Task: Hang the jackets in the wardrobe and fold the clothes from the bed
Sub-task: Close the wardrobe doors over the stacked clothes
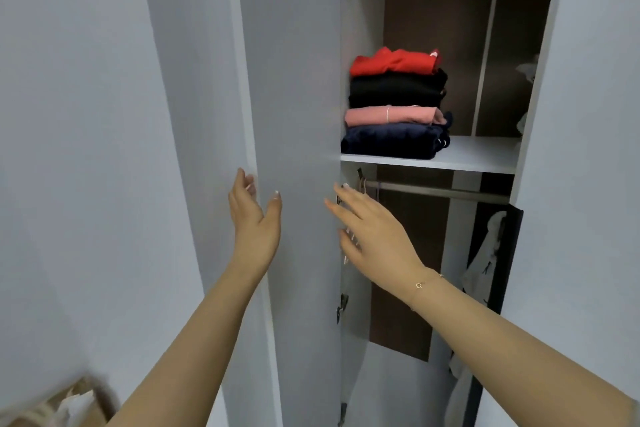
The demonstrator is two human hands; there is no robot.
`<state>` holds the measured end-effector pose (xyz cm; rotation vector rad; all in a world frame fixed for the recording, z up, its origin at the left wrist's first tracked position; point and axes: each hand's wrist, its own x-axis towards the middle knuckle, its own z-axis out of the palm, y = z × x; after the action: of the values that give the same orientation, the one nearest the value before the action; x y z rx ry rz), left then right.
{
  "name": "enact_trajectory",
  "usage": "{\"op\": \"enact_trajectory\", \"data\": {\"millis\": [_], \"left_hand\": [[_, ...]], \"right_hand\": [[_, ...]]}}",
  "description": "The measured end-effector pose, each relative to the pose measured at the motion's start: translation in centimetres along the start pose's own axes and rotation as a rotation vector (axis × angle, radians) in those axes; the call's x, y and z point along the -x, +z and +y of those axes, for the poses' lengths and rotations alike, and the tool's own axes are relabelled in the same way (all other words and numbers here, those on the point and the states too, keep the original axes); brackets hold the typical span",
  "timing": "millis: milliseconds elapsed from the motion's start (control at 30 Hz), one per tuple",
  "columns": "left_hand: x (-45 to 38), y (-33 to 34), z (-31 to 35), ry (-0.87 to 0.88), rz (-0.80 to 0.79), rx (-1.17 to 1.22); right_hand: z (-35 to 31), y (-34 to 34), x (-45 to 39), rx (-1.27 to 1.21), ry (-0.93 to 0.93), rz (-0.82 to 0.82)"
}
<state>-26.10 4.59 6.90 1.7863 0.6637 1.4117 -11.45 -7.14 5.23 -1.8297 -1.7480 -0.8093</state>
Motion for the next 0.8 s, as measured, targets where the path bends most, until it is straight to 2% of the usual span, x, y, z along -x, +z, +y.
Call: {"op": "enact_trajectory", "data": {"millis": [167,300,400,633,800], "left_hand": [[-0.3,0.5,-3.4,-0.020,0.172,0.041],[-0.8,2.6,-4.3,-0.077,0.133,0.076],[-0.3,3.3,-4.6,-0.042,0.201,0.136],[1.8,6.0,-4.5,0.084,0.033,0.130],[1.9,10.5,-4.0,0.300,-0.071,0.092]], "right_hand": [[1.9,0.3,0.3,0.067,0.039,0.005],[4.3,-0.1,1.2,0.116,0.083,0.003],[5.7,0.0,1.3,0.120,0.123,0.003],[8.3,0.9,1.5,0.076,0.221,0.058],[11.4,-0.4,3.3,0.102,0.347,0.097]]}}
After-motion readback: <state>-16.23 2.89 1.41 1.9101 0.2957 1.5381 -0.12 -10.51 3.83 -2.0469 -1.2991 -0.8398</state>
